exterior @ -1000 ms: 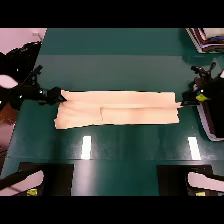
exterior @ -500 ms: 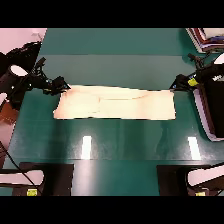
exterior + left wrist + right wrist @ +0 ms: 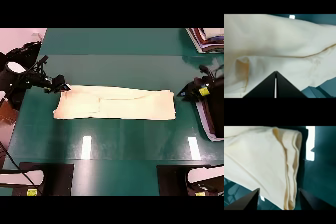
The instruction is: Fold the shirts.
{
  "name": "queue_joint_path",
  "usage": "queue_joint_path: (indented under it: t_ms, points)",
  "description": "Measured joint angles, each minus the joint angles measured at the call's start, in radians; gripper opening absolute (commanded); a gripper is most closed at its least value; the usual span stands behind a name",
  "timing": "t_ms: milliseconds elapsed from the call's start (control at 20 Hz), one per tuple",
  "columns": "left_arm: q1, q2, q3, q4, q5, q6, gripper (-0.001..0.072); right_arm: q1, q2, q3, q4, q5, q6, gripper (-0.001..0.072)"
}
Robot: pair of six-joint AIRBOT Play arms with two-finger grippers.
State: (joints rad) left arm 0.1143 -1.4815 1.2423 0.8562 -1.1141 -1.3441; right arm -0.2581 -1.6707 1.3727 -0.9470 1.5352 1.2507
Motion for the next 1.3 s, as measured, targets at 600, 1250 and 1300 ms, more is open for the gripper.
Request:
queue_joint_path:
  t_ms: [600, 1250, 1300]
  points:
    - [-0.399, -0.012, 0.044, -0.003, 0.209, 0.002, 0.0022, 0.089, -0.049, -0.168, 0.098, -0.164, -0.110, 0.0014]
    - [-0.613, -0.326, 0.320, 0.074, 0.217, -0.132, 0.0022, 0.184, 0.143, 0.245, 0.115, -0.010, 0.025, 0.0012]
    - [-0.628, -0.345, 0.336, 0.074, 0.219, -0.137, 0.0022, 0.201, 0.151, 0.283, 0.116, 0.001, 0.037, 0.0013]
